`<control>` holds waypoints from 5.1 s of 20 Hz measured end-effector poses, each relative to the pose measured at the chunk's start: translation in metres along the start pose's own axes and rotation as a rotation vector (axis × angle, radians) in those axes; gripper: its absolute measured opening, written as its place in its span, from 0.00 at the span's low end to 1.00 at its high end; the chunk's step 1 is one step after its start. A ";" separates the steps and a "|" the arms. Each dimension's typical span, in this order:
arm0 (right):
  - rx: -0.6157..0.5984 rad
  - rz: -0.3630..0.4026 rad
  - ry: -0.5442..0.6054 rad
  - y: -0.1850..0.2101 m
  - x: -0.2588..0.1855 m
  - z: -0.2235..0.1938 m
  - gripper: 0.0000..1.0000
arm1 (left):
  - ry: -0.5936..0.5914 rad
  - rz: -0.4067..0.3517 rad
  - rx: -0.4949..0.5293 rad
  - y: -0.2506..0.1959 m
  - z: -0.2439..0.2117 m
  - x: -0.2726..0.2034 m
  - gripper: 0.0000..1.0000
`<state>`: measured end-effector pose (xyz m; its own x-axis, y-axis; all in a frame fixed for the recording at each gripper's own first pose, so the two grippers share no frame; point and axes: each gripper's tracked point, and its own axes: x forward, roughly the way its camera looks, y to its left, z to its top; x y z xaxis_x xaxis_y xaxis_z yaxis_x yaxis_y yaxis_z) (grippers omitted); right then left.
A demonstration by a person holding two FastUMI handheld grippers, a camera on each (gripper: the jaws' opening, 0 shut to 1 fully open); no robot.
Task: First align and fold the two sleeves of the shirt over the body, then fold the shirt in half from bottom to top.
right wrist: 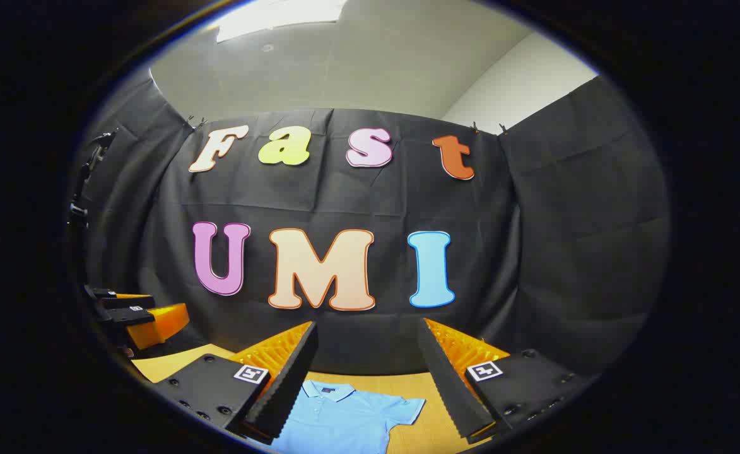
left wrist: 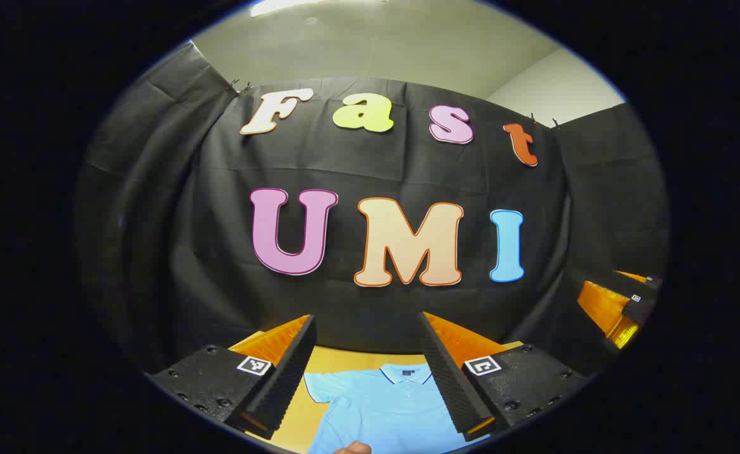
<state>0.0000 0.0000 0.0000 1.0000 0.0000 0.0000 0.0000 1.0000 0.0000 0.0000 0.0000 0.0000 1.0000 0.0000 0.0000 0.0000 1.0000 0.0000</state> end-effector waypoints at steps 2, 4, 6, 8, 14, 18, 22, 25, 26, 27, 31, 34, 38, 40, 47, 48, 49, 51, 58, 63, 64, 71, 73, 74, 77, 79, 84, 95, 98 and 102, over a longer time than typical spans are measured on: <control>-0.001 -0.004 -0.001 -0.002 -0.003 0.001 0.98 | -0.009 0.000 0.005 0.002 0.004 -0.003 0.95; -0.012 -0.007 -0.007 -0.004 -0.003 0.003 0.98 | -0.020 0.014 0.018 0.008 0.005 -0.005 0.95; -0.022 -0.005 0.001 -0.004 -0.003 0.001 0.98 | -0.029 0.018 0.025 0.007 0.008 -0.006 0.94; -0.021 -0.003 0.005 -0.004 -0.004 0.000 0.98 | -0.037 0.016 0.029 0.008 0.011 -0.006 0.95; -0.024 0.007 -0.008 -0.003 -0.006 0.004 1.00 | -0.043 0.025 0.032 0.009 0.013 -0.009 0.94; -0.019 0.015 -0.003 -0.005 -0.004 0.003 1.00 | -0.056 0.023 0.042 0.005 0.016 -0.011 0.94; -0.027 0.041 0.016 -0.012 0.014 -0.006 0.98 | -0.073 0.036 0.034 0.006 0.018 -0.011 0.94; -0.034 0.030 0.039 -0.021 0.035 -0.017 0.98 | -0.069 0.045 0.013 0.010 0.015 -0.013 0.93; -0.037 0.016 0.052 -0.025 0.044 -0.024 0.98 | -0.070 0.034 0.007 0.007 0.015 -0.012 0.94; -0.039 -0.001 0.074 -0.029 0.052 -0.031 0.98 | -0.062 0.025 0.007 0.007 0.014 -0.010 0.94; -0.071 -0.074 0.138 -0.048 0.089 -0.070 0.98 | -0.067 -0.004 -0.001 0.013 0.017 0.002 0.94; -0.091 -0.100 0.211 -0.057 0.113 -0.111 0.98 | -0.056 -0.010 0.003 0.021 0.012 0.014 0.95; -0.091 -0.126 0.273 -0.070 0.145 -0.156 0.98 | -0.022 0.009 0.013 0.036 0.001 0.029 0.95; -0.094 -0.151 0.304 -0.078 0.158 -0.180 0.98 | -0.006 0.012 0.012 0.043 -0.003 0.037 0.95; -0.142 -0.216 0.501 -0.103 0.186 -0.295 1.00 | 0.013 0.056 0.040 0.072 -0.014 0.059 0.93; -0.141 -0.223 0.531 -0.106 0.190 -0.312 0.99 | 0.016 0.062 0.046 0.074 -0.014 0.062 0.95; -0.144 -0.229 0.556 -0.109 0.192 -0.327 0.99 | 0.020 0.065 0.051 0.079 -0.016 0.065 0.95; -0.158 -0.233 0.614 -0.113 0.190 -0.358 0.99 | 0.031 0.075 0.056 0.085 -0.021 0.071 0.95; -0.133 -0.244 0.792 -0.122 0.182 -0.443 1.00 | 0.091 0.093 0.052 0.094 -0.045 0.090 0.95; -0.097 -0.287 0.896 -0.137 0.173 -0.482 1.00 | 0.126 0.089 0.052 0.093 -0.056 0.095 0.95; -0.078 -0.288 0.910 -0.136 0.171 -0.487 1.00 | 0.127 0.093 0.056 0.093 -0.057 0.096 0.95; 0.047 -0.277 0.970 -0.131 0.169 -0.502 0.96 | 0.131 0.105 0.067 0.096 -0.060 0.103 0.95; 0.082 -0.288 0.974 -0.131 0.172 -0.504 0.81 | 0.135 0.109 0.061 0.097 -0.062 0.102 0.95; 0.089 -0.290 0.982 -0.128 0.170 -0.504 0.81 | 0.136 0.109 0.057 0.097 -0.061 0.102 0.94; 0.097 -0.290 0.980 -0.123 0.171 -0.504 0.54 | 0.142 0.122 0.063 0.103 -0.062 0.102 0.95; 0.076 -0.290 0.969 -0.116 0.171 -0.503 0.23 | 0.144 0.131 0.066 0.107 -0.062 0.101 0.95; 0.080 -0.258 0.944 -0.096 0.175 -0.489 0.03 | 0.132 0.144 0.077 0.114 -0.059 0.097 0.94; 0.263 -0.092 0.824 0.003 0.197 -0.431 0.03 | 0.159 0.150 0.026 0.119 -0.071 0.096 0.98; 0.289 -0.038 0.830 0.036 0.194 -0.435 0.02 | 0.169 0.147 0.021 0.122 -0.075 0.096 0.96; 0.301 -0.016 0.890 0.063 0.183 -0.462 0.03 | 0.182 0.152 0.015 0.133 -0.085 0.095 0.96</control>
<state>0.1831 0.0633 -0.4616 0.6320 0.1106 -0.7670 0.1384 0.9577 0.2522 0.0953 0.1335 -0.0851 0.9721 0.1516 -0.1792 -0.1489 0.9884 0.0287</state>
